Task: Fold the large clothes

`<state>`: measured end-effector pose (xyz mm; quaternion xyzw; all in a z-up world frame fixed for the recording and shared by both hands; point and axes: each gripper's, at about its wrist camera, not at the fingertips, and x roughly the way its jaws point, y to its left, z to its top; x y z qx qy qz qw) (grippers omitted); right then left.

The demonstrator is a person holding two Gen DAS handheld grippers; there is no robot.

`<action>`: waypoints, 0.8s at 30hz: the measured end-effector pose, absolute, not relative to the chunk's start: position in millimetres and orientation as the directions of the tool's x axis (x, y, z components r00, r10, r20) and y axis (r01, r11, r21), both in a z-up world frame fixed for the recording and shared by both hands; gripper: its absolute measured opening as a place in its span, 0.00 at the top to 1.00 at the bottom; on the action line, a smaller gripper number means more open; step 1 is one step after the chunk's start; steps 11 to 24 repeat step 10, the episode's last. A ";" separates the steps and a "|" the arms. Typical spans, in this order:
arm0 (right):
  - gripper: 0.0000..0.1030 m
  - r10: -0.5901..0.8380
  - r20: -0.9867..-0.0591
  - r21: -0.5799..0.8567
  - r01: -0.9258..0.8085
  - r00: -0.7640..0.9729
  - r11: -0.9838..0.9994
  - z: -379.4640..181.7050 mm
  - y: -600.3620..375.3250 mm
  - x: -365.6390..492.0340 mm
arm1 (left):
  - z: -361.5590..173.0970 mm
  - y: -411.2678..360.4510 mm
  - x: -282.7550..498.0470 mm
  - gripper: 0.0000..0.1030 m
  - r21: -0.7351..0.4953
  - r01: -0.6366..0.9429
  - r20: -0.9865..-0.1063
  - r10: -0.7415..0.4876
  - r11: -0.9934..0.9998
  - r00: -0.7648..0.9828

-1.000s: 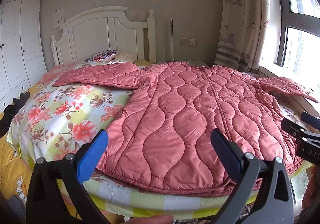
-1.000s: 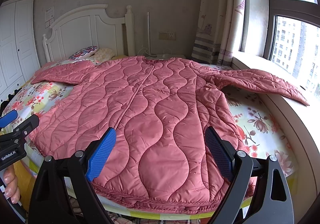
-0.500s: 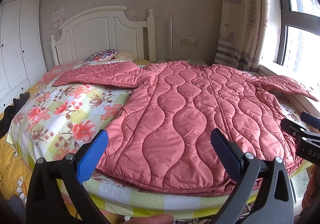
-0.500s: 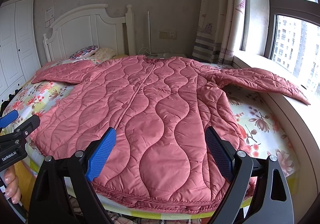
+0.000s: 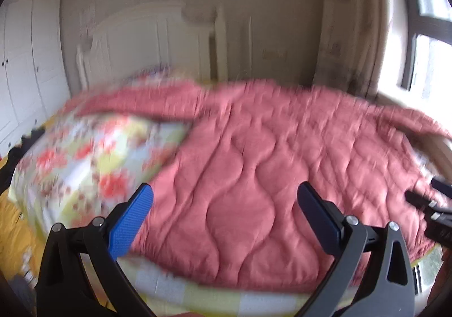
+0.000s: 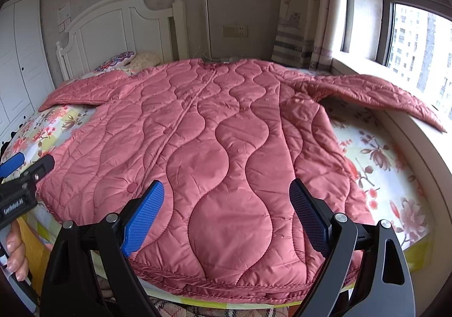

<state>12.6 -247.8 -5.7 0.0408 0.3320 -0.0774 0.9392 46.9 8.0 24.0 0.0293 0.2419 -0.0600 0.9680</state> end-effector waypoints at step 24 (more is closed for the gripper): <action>0.16 -0.118 -0.602 0.038 0.175 0.790 0.984 5.4 -253.4 3.1 | 68.5 -20.1 30.9 0.02 0.116 0.148 -0.401 -0.089 0.982 0.912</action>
